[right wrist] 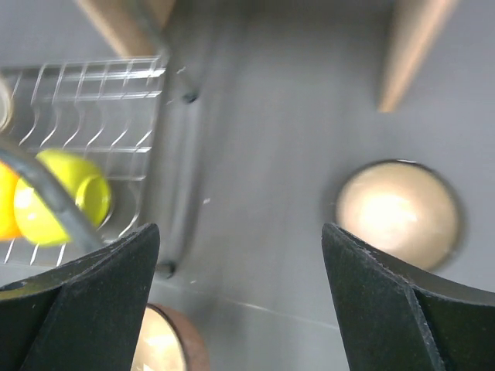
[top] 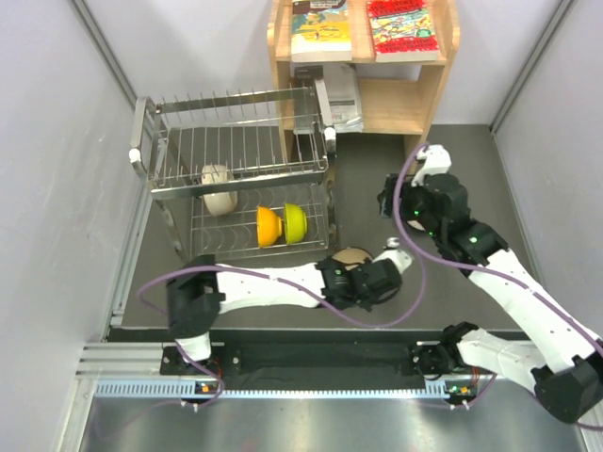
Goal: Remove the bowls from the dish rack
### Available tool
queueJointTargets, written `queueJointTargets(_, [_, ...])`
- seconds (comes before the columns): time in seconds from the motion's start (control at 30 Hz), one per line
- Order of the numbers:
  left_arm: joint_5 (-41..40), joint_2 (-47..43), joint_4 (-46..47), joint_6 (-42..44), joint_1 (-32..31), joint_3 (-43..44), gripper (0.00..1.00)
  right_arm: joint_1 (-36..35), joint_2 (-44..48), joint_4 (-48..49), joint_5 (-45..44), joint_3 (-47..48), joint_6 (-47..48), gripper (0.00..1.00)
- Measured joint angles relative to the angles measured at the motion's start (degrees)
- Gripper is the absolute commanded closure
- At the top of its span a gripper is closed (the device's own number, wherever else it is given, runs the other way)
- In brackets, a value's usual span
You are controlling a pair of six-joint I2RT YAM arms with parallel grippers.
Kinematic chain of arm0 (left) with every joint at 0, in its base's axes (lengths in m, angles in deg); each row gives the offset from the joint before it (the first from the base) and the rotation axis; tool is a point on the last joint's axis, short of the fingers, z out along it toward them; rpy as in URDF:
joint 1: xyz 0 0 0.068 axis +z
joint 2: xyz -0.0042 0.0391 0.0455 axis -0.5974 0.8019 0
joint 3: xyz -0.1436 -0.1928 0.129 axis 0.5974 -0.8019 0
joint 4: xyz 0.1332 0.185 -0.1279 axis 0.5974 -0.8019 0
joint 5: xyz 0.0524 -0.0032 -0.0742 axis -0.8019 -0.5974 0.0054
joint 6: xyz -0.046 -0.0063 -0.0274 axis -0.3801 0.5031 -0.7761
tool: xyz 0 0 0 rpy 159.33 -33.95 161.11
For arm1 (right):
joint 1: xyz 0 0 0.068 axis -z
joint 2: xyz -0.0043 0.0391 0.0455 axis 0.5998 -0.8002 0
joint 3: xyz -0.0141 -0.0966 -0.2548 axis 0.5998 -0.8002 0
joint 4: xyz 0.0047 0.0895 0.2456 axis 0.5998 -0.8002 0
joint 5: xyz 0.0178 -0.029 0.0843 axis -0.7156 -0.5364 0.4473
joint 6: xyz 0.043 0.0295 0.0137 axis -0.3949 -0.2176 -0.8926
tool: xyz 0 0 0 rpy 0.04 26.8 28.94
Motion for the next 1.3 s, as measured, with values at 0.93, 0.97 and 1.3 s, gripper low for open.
queueJointTargets(0.93, [-4.2,10.1,5.6,7.8,-0.7,7.6,0.41,9.9,4.9,-10.3,-3.8,1.1,-1.8,0.14])
queueJointTargets(0.97, [-4.7,8.1,6.1,7.8,-0.7,6.1,0.40,10.1,4.9,-10.3,-3.9,1.0,-2.1,0.14])
queueJointTargets(1.3, [-18.8,-18.9,14.1,4.8,-0.4,-7.4,0.36,10.9,3.5,-11.9,-0.4,-2.5,-3.2,0.14])
